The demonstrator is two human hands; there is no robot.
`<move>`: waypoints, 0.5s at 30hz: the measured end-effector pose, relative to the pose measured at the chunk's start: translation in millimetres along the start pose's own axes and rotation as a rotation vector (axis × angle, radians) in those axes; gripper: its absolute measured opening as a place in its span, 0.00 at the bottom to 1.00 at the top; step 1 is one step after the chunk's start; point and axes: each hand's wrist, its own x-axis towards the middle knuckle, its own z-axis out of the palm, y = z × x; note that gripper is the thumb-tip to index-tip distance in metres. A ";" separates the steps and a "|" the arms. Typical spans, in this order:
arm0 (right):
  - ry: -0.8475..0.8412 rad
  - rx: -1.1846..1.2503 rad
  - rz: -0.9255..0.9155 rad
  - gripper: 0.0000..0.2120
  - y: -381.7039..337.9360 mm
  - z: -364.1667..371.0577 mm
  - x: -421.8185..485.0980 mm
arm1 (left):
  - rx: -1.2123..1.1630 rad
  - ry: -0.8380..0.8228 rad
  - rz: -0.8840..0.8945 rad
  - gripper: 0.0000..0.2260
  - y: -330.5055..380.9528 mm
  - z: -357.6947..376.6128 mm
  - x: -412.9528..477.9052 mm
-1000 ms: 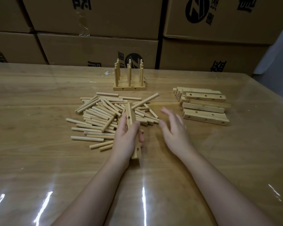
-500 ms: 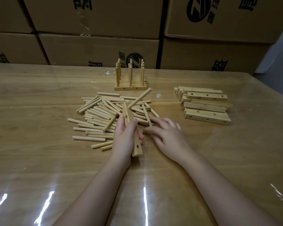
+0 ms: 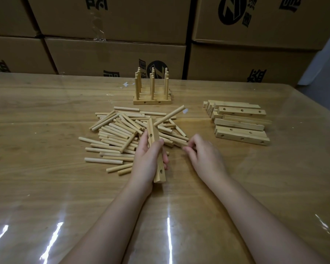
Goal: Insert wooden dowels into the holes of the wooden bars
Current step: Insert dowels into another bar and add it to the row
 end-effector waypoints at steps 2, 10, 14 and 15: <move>-0.007 0.092 0.025 0.04 1.3 -0.2 -0.3 | 0.003 -0.005 0.002 0.11 -0.3 -0.3 0.4; 0.041 0.718 0.091 0.13 -0.1 -11.6 -1.0 | -0.067 -0.020 0.007 0.12 -6.6 -5.2 4.7; 0.000 0.747 -0.031 0.10 -13.4 -16.5 -6.2 | -0.019 0.020 -0.007 0.19 -11.1 -7.5 7.9; -0.033 0.746 -0.055 0.09 -16.8 -15.8 -7.1 | -0.014 0.012 0.003 0.19 -11.7 -7.8 7.9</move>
